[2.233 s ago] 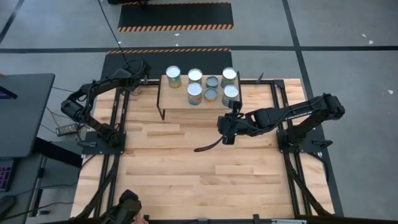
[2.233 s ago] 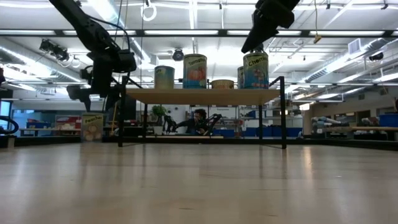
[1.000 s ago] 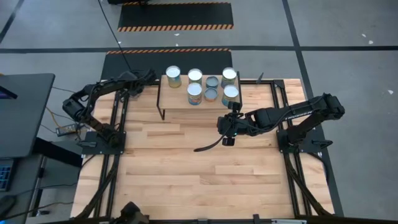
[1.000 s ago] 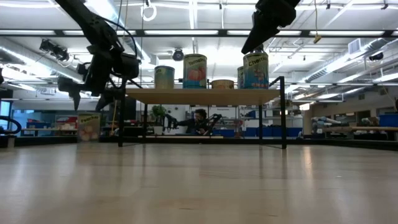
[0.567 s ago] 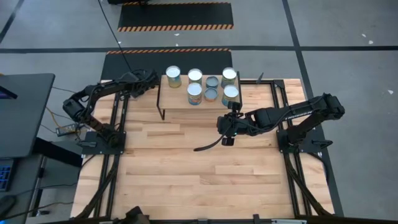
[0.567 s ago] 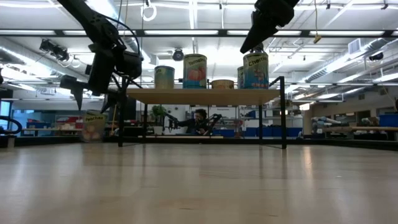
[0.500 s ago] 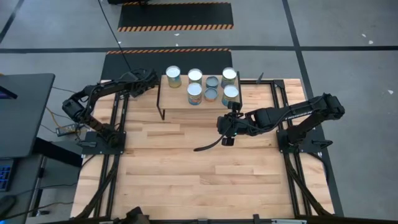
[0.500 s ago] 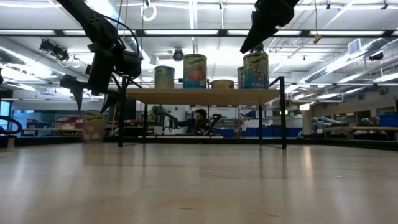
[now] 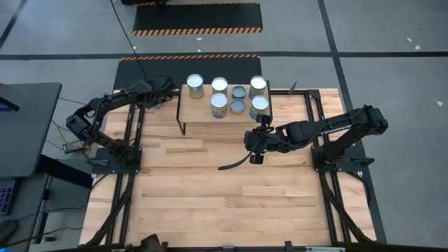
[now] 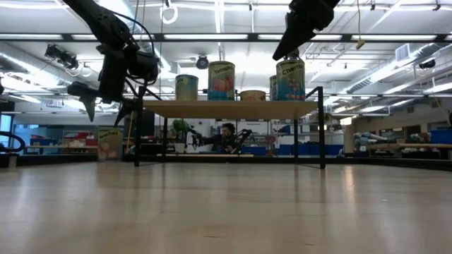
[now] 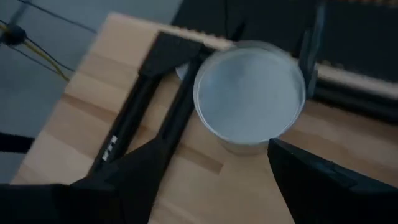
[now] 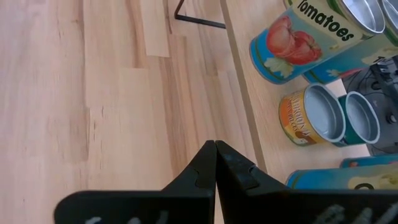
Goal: Pick and place cans onto a shelf
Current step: Put the big blue canned peaches on the shelf aligned with the other big yellow canned carrots
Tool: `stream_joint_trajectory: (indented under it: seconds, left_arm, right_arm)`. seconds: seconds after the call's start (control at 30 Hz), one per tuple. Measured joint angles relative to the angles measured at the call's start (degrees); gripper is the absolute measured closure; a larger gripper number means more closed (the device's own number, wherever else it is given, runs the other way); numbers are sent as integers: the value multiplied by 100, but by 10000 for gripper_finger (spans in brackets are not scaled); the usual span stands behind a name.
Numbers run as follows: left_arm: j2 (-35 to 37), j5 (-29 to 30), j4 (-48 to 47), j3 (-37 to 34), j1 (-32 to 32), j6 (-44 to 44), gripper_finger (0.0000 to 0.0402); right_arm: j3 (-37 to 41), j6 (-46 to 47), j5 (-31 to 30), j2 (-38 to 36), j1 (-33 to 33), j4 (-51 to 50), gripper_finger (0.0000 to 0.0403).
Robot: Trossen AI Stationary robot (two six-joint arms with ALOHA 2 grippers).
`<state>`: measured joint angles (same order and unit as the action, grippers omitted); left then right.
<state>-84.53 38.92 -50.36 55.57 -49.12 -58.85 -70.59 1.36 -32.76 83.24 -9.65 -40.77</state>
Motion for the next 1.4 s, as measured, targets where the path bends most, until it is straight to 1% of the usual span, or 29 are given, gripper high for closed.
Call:
stream_joint_trajectory:
  seconds: [0.07, 0.17, 0.23, 0.3, 0.37, 0.53, 0.57, 0.63, 0.7, 0.77, 1.0, 1.1, 1.17, 1.23, 1.4]
  left_arm:
    - [0, -304, 42, 0, -129, 144, 106]
    - [0, -604, 242, 0, -244, 347, 96]
    - [0, -676, 344, 0, -258, 531, 92]
    - [0, -682, 477, 0, -253, 599, 99]
    - [0, -714, 588, 0, -243, 595, 126]
    - [0, -789, 660, 0, -241, 621, 226]
    - [0, -902, 668, 0, -248, 710, 240]
    - [0, -1124, 661, 0, -299, 841, 249]
    - [0, -1271, 657, 0, -347, 994, 242]
    - [0, -1351, 644, 0, -384, 1078, 220]
    - [0, -1534, 553, 0, -409, 980, 104]
    - [0, -1544, 459, 0, -437, 783, 68]
    - [0, -1401, 454, 0, -446, 455, 54]
    - [0, -1230, 462, 0, -431, 86, 49]
    - [-7, -837, 597, -7, -361, -79, 47]
  right_arm:
    - [0, 27, 0, 0, 0, 0, 393]
    - [0, 59, 2, 0, 0, 0, 393]
    - [0, 61, 53, 0, 0, 0, 393]
    - [0, 60, 140, 0, 0, 2, 393]
    - [0, 60, 158, 0, 0, 2, 393]
    - [0, 55, 160, 0, -2, 2, 393]
    - [0, 55, 160, 0, -1, 1, 393]
    - [0, 53, 160, 0, 0, 2, 393]
    - [0, 51, 159, 0, 0, 2, 393]
    - [0, 49, 160, 0, 0, 3, 393]
    - [0, 45, 215, 0, 0, 38, 393]
    - [0, 46, 268, 0, -1, 46, 393]
    - [0, 55, 269, 2, 0, 48, 393]
    - [0, 55, 269, 4, 0, 48, 393]
    - [0, 55, 269, 7, 0, 48, 393]
